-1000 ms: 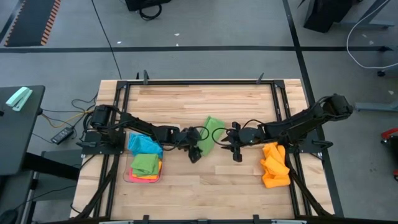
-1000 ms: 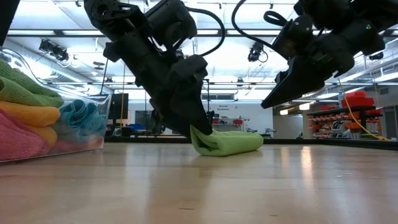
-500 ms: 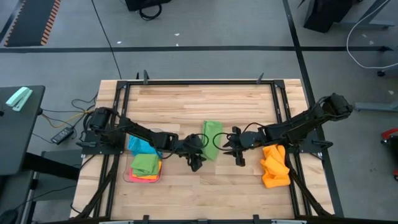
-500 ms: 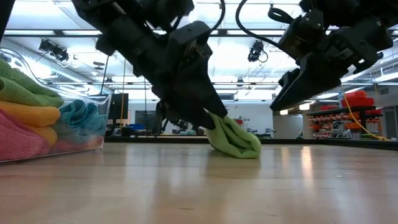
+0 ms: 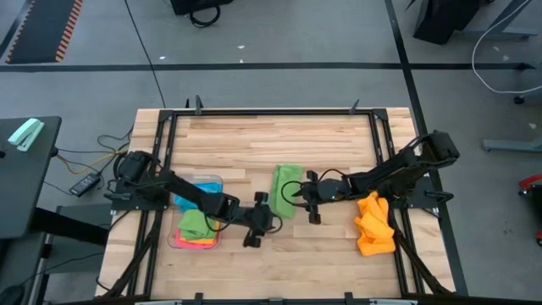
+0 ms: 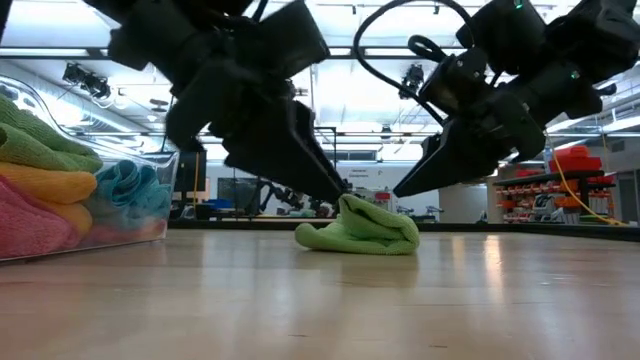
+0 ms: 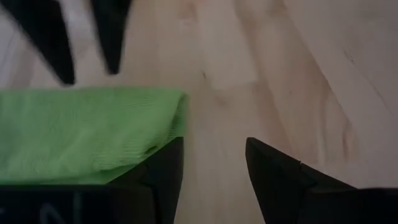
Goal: Fold microfiber towels
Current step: Fold the green microfiber cloth
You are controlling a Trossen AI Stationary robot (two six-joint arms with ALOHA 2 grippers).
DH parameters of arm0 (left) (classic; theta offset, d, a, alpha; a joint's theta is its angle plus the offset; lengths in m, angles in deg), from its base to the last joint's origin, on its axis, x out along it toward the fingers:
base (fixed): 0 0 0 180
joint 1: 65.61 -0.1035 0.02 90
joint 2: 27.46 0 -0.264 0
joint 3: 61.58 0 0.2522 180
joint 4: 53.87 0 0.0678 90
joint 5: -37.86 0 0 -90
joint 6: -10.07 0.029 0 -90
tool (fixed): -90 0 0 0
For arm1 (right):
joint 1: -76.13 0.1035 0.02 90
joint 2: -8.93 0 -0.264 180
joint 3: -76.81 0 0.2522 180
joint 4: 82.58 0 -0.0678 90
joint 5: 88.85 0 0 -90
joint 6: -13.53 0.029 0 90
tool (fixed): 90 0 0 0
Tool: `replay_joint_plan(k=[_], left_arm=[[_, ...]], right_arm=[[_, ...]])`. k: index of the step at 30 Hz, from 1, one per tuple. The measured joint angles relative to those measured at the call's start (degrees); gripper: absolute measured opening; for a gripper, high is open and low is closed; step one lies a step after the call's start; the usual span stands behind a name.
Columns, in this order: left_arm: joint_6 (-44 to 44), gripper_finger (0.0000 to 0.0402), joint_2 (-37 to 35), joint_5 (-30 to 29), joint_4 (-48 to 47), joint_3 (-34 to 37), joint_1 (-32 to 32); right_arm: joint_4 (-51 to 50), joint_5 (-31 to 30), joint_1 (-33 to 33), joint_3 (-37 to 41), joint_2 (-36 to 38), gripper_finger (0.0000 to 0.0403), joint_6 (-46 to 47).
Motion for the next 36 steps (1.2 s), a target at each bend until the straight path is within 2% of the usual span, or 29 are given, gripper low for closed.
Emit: replay_joint_plan(k=[4, 6, 9, 11, 13, 17, 24, 29, 36], left_arm=[[8.8, 0.0176, -0.2, -1.6, -0.6, 0.0, 2.1], [13.5, 0.0172, -0.2, -5.7, -0.6, 0.0, 3.4], [15.4, 0.0168, -0.2, -15.0, -0.2, 0.0, 5.1], [15.5, 0.0168, -0.2, -17.2, 0.1, 0.0, 4.9], [14.2, 0.0174, -0.2, -16.6, 0.3, 0.0, 4.0], [12.1, 0.0197, 0.3, -11.4, -0.1, -1.8, 1.6], [20.1, 0.023, 1.6, -8.2, -2.0, -4.3, 0.4], [25.7, 0.0223, 2.3, -8.0, -5.4, -4.5, -0.6], [42.1, 0.0193, 3.6, -10.7, -5.3, -4.6, -0.5]], right_arm=[[0.5, 0.0, -0.3, 0.0, 0.0, 0.0161, 0.2], [1.3, 0.0, -0.2, 0.0, 0.0, 0.0161, 0.2], [1.4, 0.0, -0.3, 0.0, 0.0, 0.0161, 0.3], [1.3, -0.1, -0.5, 0.0, 0.0, 0.0161, 0.2], [0.9, -0.2, -0.6, 0.0, 0.0, 0.0161, 0.1], [0.4, -0.2, -1.4, 0.0, 0.0, 0.0161, 0.0], [-1.9, -0.3, -2.1, 0.0, 0.0, 0.0161, 0.9], [-2.0, -0.3, -2.1, 0.0, 0.9, 0.0161, 0.8], [-2.4, -0.3, -1.9, 0.0, 1.7, 0.0161, 0.8]])
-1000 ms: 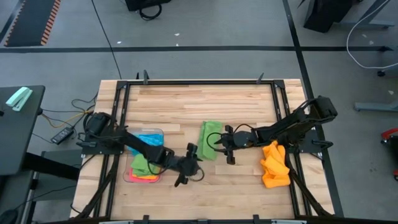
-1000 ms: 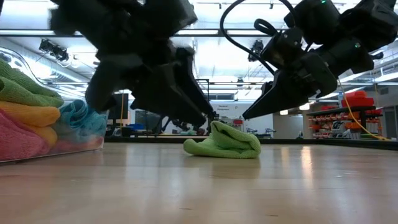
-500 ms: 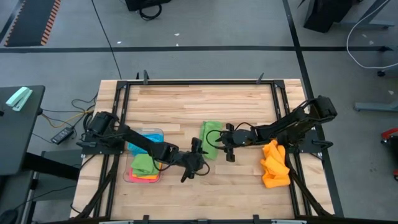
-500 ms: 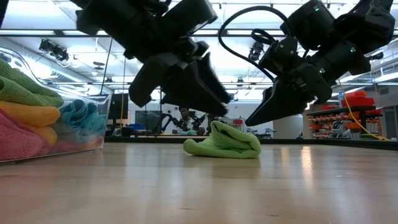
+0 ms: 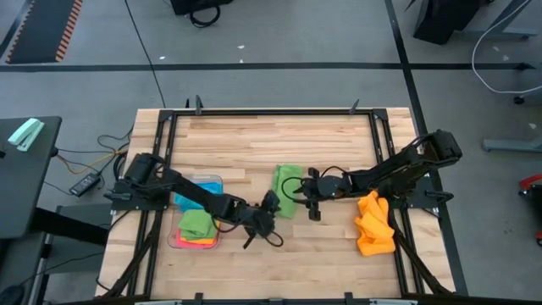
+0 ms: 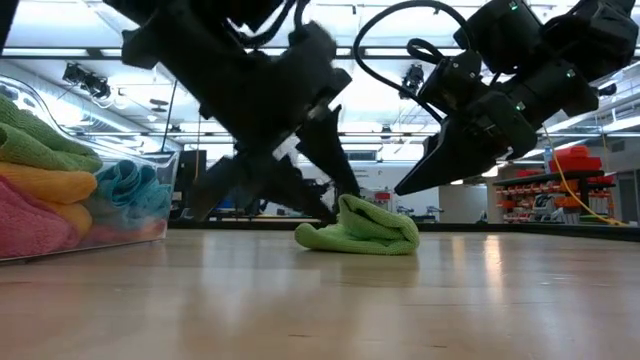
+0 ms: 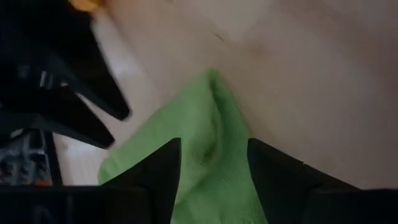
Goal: Fold microfiber towels
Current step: Fold the green microfiber cloth
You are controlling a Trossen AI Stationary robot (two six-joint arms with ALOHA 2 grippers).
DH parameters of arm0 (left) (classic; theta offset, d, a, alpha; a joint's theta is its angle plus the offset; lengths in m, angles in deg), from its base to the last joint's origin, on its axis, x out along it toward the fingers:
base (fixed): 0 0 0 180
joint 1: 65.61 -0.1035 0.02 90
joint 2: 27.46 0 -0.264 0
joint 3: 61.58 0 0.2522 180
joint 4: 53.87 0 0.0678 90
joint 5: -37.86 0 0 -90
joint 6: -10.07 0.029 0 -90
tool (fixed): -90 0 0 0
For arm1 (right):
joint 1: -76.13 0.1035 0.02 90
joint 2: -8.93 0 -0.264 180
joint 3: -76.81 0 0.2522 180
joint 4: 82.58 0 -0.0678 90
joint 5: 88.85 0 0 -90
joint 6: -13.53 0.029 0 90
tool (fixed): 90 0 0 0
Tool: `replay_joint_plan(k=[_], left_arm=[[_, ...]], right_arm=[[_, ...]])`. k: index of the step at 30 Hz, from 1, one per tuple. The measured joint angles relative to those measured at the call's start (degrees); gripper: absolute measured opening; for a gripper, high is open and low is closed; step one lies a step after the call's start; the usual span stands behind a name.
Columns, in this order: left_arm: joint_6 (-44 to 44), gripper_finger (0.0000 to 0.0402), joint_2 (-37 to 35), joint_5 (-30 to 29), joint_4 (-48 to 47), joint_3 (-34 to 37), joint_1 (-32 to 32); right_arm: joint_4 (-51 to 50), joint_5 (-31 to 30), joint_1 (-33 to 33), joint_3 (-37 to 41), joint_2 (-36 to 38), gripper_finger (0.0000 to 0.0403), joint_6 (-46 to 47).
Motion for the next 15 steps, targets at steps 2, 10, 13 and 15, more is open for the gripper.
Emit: replay_joint_plan(k=[2, 10, 13, 15], left_arm=[[3.6, 0.0186, 0.7, -0.3, -0.3, 0.1, -0.1], [14.3, 0.0158, 4.1, -4.8, 1.8, 0.1, -0.8], [16.1, 0.0138, 4.4, -6.1, 1.8, 0.1, -0.7], [16.7, 0.0122, 4.4, -6.7, 2.2, 0.1, -0.7]], right_arm=[[0.0, 0.0, 0.0, 0.0, 0.0, 0.0161, 0.1], [-0.6, 0.0, 0.0, 0.0, 0.0, 0.0161, 0.7], [-0.7, 0.0, 0.0, 0.0, 0.0, 0.0161, 0.7], [-0.7, 0.0, 0.0, 0.0, 0.0, 0.0161, 0.7]])
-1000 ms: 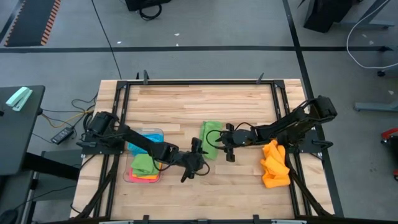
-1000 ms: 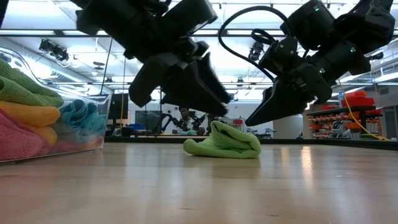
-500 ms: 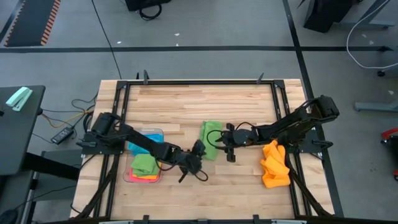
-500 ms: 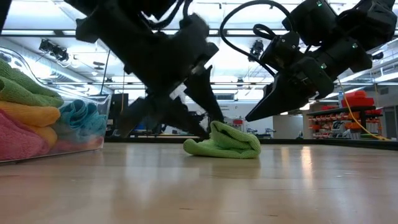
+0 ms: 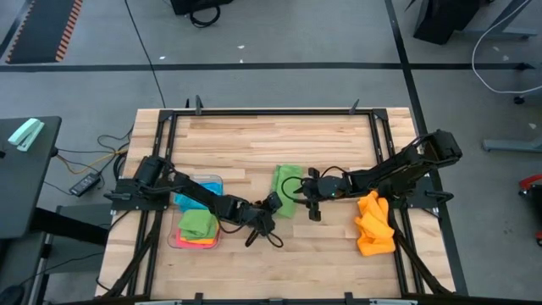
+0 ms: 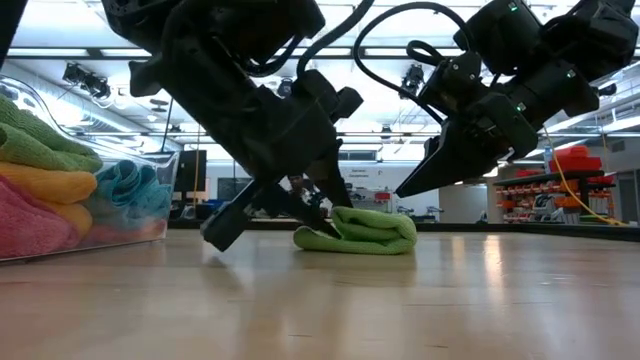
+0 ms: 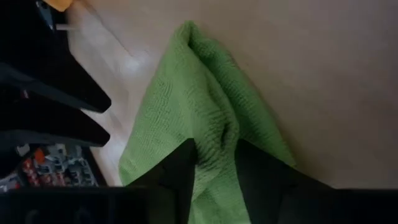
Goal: Fold microfiber towels
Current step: Fold the green microfiber cloth
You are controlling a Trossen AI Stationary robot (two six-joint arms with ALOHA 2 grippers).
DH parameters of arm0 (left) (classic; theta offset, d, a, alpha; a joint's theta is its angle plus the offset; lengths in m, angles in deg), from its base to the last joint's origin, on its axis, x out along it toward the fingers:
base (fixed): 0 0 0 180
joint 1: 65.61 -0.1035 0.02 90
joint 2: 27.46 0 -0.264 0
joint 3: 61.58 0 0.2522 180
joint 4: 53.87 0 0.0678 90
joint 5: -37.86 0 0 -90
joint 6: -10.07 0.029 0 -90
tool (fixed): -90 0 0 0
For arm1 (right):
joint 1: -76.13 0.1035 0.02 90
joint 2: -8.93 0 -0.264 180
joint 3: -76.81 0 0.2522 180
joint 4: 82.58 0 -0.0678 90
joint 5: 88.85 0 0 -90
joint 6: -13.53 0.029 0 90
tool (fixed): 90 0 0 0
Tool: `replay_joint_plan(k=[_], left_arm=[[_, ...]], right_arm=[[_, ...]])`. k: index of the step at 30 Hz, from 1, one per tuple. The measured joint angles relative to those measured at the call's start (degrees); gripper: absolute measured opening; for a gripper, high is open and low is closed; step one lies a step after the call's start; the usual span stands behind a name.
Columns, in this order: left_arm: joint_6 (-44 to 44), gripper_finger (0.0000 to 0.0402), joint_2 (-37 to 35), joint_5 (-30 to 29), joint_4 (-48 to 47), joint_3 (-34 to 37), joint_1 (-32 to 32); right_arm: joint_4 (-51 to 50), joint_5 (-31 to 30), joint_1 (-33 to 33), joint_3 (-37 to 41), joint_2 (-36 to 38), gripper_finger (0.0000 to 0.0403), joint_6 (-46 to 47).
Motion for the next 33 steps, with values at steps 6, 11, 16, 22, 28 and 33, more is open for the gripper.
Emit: replay_joint_plan(k=[6, 11, 16, 22, 28, 33], left_arm=[[2.6, 0.0081, 0.0, -2.5, 2.4, 0.0, 0.8], [2.8, 0.0043, 0.0, -4.5, 2.4, 0.0, 1.7], [2.6, 0.001, -2.4, -7.4, 1.7, 0.1, 2.2], [-0.7, 0.0024, -4.4, -7.5, -3.3, 0.0, 2.3], [-7.2, 0.0008, -4.4, -6.2, -9.7, 0.1, 2.7], [-9.6, 0.003, -4.4, -6.4, -10.9, 0.1, 3.7]], right_arm=[[0.0, 0.0, 0.0, 0.0, 0.0, 0.0161, 0.2], [-0.1, 0.0, 0.0, 0.0, 0.0, 0.0161, 0.3], [-0.1, 0.0, 0.0, 0.0, 0.0, 0.0161, 0.4], [-0.1, 0.0, 0.0, 0.0, 0.0, 0.0161, 0.4], [-0.1, 0.0, 0.0, 0.0, 0.0, 0.0161, 0.4], [0.0, 0.0, 0.0, 0.0, 0.0, 0.0161, 0.1]])
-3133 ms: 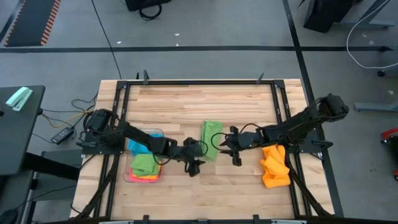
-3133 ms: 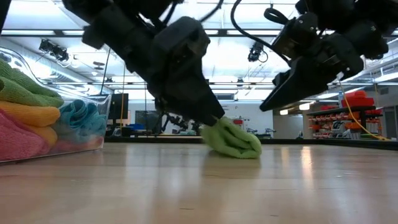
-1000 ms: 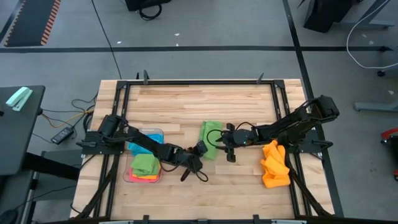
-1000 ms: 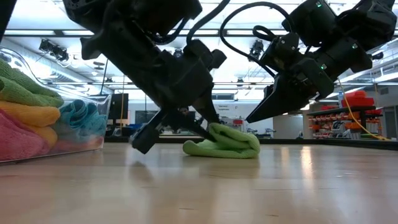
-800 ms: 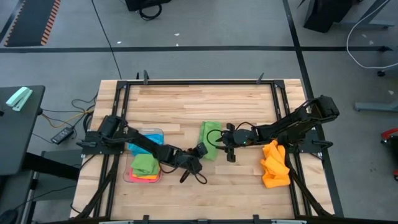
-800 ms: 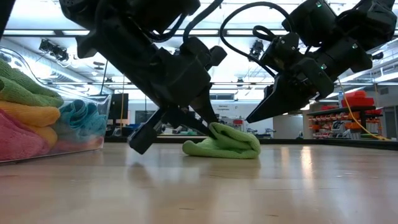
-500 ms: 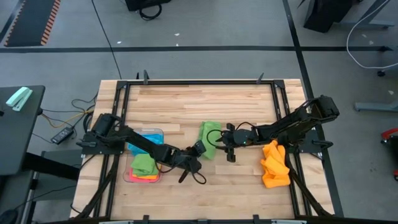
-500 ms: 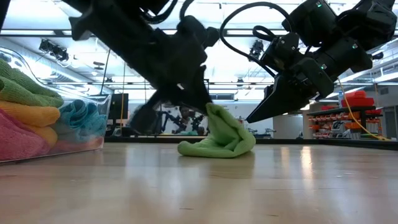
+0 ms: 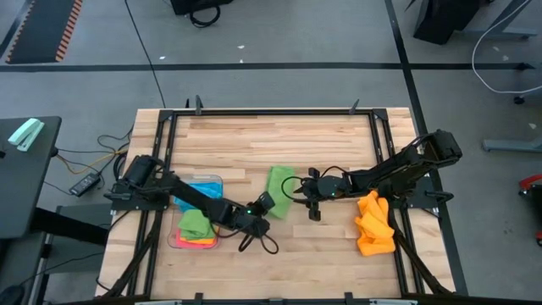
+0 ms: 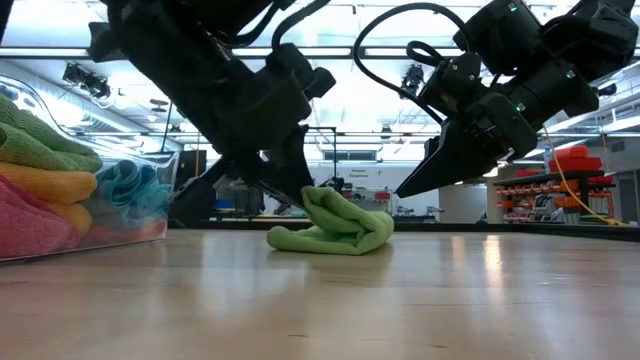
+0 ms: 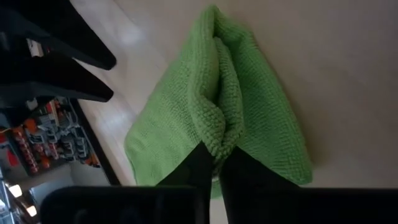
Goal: Fold microfiber towels
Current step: Fold the green microfiber cloth
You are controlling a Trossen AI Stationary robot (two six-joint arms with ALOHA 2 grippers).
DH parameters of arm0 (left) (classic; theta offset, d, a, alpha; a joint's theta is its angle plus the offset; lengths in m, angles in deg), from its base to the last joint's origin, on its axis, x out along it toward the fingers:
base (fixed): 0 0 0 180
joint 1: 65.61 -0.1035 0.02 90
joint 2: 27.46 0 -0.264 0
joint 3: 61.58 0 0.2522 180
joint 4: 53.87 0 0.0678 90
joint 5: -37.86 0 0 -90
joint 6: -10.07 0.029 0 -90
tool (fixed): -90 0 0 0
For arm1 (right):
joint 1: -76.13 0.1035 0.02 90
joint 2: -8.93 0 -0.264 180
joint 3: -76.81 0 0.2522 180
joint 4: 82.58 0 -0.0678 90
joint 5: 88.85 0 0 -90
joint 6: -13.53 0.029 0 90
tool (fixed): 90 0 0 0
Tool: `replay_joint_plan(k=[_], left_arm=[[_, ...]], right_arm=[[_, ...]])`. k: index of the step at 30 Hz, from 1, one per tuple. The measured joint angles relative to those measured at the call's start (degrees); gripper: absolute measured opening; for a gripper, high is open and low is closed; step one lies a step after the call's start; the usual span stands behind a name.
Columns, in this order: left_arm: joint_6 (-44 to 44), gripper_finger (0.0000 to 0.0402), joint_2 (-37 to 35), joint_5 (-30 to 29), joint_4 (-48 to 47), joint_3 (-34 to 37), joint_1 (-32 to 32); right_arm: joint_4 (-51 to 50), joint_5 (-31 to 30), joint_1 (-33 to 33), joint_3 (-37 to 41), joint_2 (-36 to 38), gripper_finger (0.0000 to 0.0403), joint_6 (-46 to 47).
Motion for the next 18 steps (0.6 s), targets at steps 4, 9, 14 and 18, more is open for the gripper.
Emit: replay_joint_plan(k=[4, 9, 14, 18], left_arm=[[-3.0, 0.0035, 0.0, -0.2, -1.2, 0.0, 0.1], [-6.7, 0.0016, 0.0, -0.2, -4.5, 0.0, 0.1], [-7.5, 0.0016, 0.0, -0.2, -2.8, 0.0, 0.3], [-9.3, 0.0028, 0.0, -0.3, -2.9, 0.0, -0.1]], right_arm=[[0.1, 0.0, 0.3, 0.0, 0.0, 0.0161, 0.0], [0.2, 0.3, 0.4, 0.0, 0.0, 0.0161, -0.1], [3.5, 3.6, 1.1, 0.0, 0.0, 0.0161, -0.4], [6.8, 3.1, 3.3, 0.0, 0.0, 0.0161, -1.7]])
